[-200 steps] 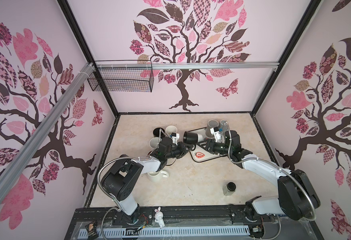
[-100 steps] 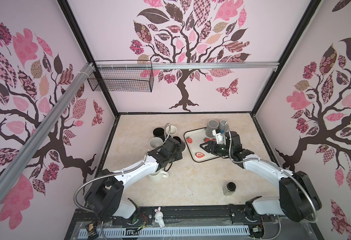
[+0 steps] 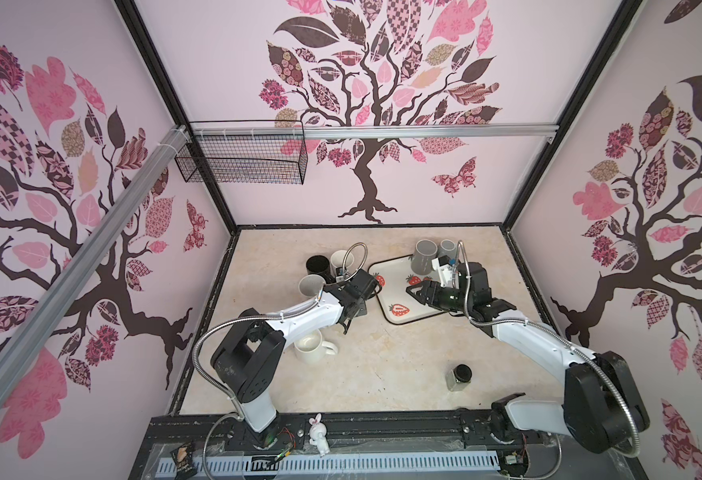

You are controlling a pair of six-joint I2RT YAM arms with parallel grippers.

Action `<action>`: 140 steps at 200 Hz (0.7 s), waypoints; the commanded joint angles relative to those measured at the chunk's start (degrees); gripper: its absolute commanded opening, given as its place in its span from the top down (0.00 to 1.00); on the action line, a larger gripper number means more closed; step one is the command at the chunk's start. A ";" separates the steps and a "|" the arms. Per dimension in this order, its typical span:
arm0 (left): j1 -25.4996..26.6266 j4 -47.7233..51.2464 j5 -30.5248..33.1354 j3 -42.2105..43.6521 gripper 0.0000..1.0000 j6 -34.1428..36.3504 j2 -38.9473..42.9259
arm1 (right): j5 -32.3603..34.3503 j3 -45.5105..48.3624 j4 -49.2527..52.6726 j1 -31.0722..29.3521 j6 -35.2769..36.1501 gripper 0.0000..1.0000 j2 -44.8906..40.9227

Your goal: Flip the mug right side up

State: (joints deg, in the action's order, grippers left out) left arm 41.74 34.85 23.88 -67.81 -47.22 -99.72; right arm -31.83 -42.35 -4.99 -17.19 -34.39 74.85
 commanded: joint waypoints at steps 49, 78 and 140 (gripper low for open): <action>0.63 1.45 9.74 -6.03 0.83 -2.87 -3.10 | -1.65 0.07 2.42 2.50 3.46 0.40 -2.34; 0.64 0.78 8.42 -5.92 0.66 -3.31 -3.54 | 2.93 -1.40 7.19 2.45 6.52 0.40 -2.09; 0.63 1.39 6.53 -5.36 0.55 -2.50 1.43 | 13.86 -5.80 13.21 2.41 10.84 0.40 -0.32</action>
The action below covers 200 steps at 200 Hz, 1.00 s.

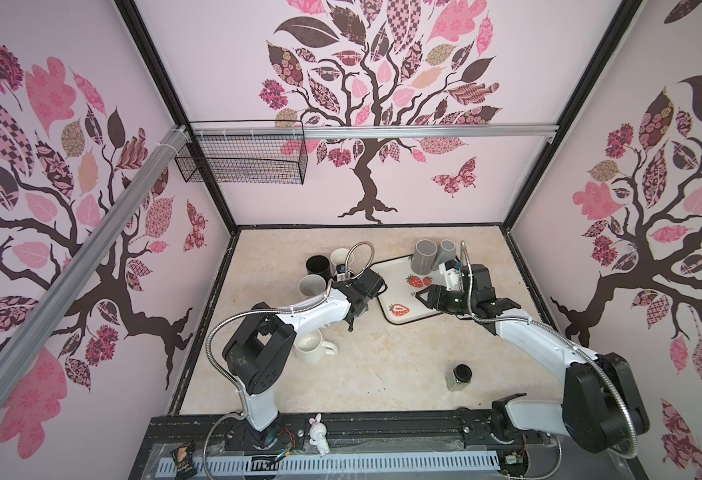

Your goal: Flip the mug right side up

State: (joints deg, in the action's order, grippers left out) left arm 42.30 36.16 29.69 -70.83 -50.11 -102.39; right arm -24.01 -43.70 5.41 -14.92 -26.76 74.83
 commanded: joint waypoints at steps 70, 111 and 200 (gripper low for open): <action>0.07 -0.78 1.34 -0.72 0.50 6.83 15.72 | 18.88 -18.53 7.15 -0.73 6.59 0.35 8.59; 0.06 -5.95 -1.38 3.90 0.50 10.58 21.92 | 22.64 -29.12 8.62 -0.26 10.84 0.34 18.87; -0.17 -8.61 -7.61 7.68 0.50 15.08 24.87 | 21.93 -58.96 20.13 3.37 13.26 0.30 44.63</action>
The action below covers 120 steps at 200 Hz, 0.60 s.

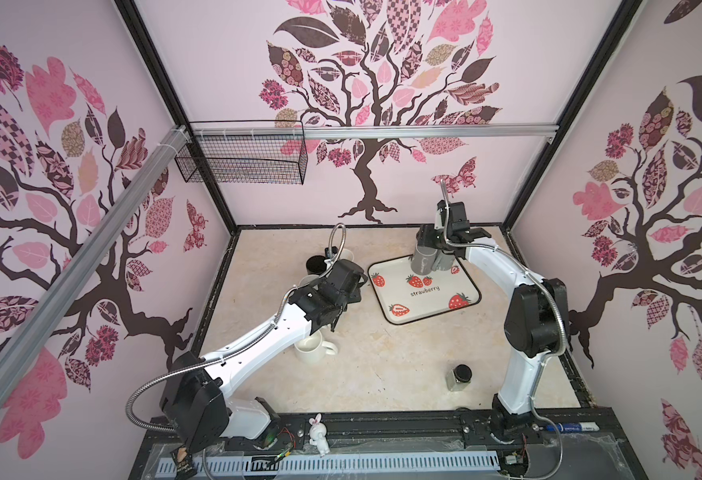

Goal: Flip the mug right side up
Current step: 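Open the left gripper and withdraw while the right gripper moves over the grey mugs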

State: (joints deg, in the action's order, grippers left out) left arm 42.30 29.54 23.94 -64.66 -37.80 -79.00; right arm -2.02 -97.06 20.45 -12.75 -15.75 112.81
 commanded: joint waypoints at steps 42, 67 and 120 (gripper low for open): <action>-0.81 -1.75 -2.75 2.05 0.51 3.45 1.41 | -2.12 -10.93 10.67 1.42 3.71 0.37 11.13; -1.17 -2.78 -3.45 3.21 0.51 3.00 2.11 | -5.61 -6.13 8.10 1.42 2.70 0.43 7.89; -1.26 -3.63 -7.54 3.61 0.51 3.96 1.87 | -12.57 5.91 4.23 1.24 -1.68 0.45 0.16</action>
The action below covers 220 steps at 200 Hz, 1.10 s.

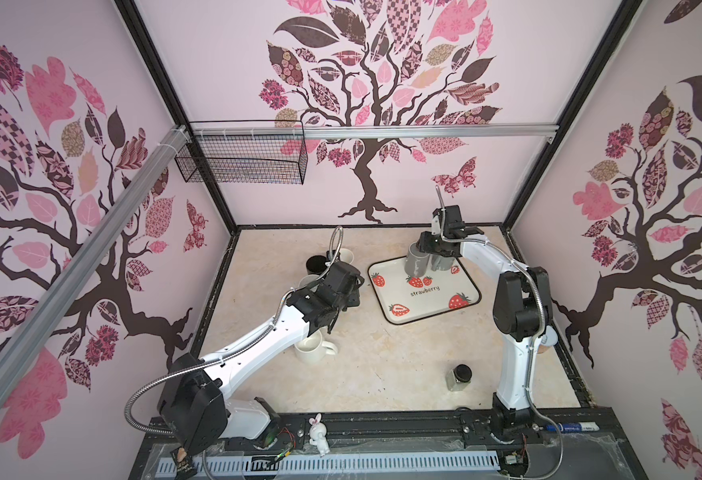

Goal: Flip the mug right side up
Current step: 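Open the left gripper and withdraw while the right gripper moves over the grey mugs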

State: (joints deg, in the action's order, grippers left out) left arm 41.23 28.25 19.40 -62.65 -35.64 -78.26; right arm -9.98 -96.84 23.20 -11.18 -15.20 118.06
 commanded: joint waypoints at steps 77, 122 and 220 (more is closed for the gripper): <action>1.33 -5.84 -15.14 -0.37 0.53 4.91 -3.01 | -12.58 23.24 -7.46 -3.15 -7.01 0.39 -23.21; 2.23 -6.32 -17.98 -1.32 0.55 4.48 -4.62 | -8.22 13.82 -4.42 2.82 -3.24 0.40 -19.58; 6.50 -16.77 -31.37 -2.97 0.64 6.30 -14.10 | -12.71 -10.10 0.02 3.70 -0.05 0.56 7.21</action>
State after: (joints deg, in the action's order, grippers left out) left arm 46.22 14.81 -9.26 -62.59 -30.89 -90.89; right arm -21.17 -98.70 19.55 -7.46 -17.72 119.04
